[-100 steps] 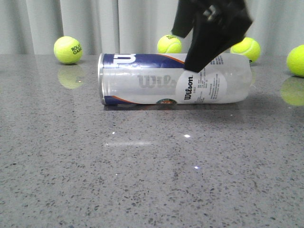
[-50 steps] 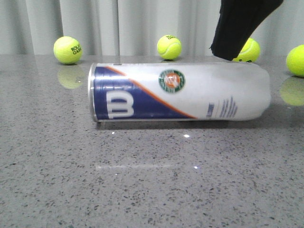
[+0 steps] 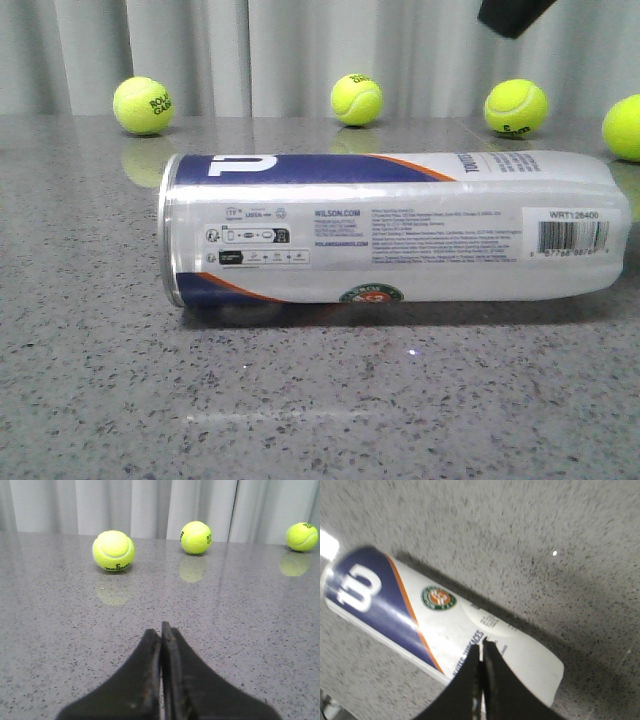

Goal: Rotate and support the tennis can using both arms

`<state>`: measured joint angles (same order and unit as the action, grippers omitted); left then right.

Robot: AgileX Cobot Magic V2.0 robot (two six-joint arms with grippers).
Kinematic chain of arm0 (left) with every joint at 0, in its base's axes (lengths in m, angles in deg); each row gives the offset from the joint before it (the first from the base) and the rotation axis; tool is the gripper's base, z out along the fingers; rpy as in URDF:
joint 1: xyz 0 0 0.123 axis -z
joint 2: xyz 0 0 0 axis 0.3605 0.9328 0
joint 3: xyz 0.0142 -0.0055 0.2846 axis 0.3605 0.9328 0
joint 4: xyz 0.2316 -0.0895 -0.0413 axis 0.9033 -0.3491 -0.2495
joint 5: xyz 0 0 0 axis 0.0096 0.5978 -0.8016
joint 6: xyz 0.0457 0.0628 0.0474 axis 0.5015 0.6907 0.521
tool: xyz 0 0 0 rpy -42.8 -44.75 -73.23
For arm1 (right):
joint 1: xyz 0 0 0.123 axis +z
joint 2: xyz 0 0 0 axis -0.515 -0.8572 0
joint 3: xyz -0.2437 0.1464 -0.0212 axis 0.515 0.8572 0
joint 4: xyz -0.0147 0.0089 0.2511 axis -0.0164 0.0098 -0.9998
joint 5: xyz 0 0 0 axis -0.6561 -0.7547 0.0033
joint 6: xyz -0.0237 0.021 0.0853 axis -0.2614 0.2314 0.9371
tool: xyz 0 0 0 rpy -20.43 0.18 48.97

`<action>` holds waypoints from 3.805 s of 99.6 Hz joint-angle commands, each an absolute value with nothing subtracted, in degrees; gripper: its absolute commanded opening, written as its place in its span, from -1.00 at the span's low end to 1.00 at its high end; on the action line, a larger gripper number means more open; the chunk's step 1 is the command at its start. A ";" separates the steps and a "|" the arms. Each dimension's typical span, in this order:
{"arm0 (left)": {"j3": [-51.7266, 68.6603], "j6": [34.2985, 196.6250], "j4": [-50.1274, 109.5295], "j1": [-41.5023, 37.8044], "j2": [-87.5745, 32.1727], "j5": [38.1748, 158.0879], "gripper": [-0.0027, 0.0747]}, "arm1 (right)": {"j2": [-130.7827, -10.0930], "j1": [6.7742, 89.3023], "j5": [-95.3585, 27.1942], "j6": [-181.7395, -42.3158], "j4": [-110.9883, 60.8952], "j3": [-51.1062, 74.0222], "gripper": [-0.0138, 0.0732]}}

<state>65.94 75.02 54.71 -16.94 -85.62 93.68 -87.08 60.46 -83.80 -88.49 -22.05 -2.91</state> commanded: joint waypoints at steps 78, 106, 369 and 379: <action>66.46 74.99 54.36 -16.79 -87.40 86.14 -0.98 | -40.18 60.14 -49.39 -82.84 -22.91 34.61 -0.82; 60.27 74.99 55.87 -16.79 -86.24 87.24 -0.98 | -29.76 60.14 -49.17 -82.84 -22.89 40.39 -0.82; 10.73 134.68 -28.30 -0.09 -10.13 143.71 -0.98 | -28.58 60.14 -49.26 -82.84 -22.89 40.47 -0.82; 6.15 129.97 -17.87 -0.09 -14.01 139.28 -0.98 | -28.58 60.14 -49.26 -82.84 -22.89 40.47 -0.82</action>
<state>10.94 133.33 -22.22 -0.62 -9.47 141.15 -28.14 60.46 -53.88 -82.78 -22.46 41.90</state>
